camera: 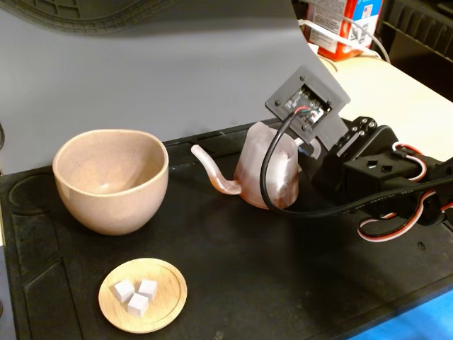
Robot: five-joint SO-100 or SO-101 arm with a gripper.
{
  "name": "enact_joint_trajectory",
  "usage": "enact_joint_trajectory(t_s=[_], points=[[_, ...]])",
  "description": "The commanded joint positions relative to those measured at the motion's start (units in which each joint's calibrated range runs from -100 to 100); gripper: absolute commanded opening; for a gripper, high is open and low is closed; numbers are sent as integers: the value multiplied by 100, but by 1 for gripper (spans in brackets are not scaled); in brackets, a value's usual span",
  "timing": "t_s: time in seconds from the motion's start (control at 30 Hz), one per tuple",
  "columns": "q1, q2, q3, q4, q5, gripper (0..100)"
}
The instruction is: Pick up a kettle and pour liquid into a cup.
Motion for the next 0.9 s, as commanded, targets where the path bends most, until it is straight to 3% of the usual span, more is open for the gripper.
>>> enact_joint_trajectory(t_s=[0.0, 0.87], points=[[-20, -119, -129, -394, 7, 18], [-43, -734, 461, -368, -24, 18]])
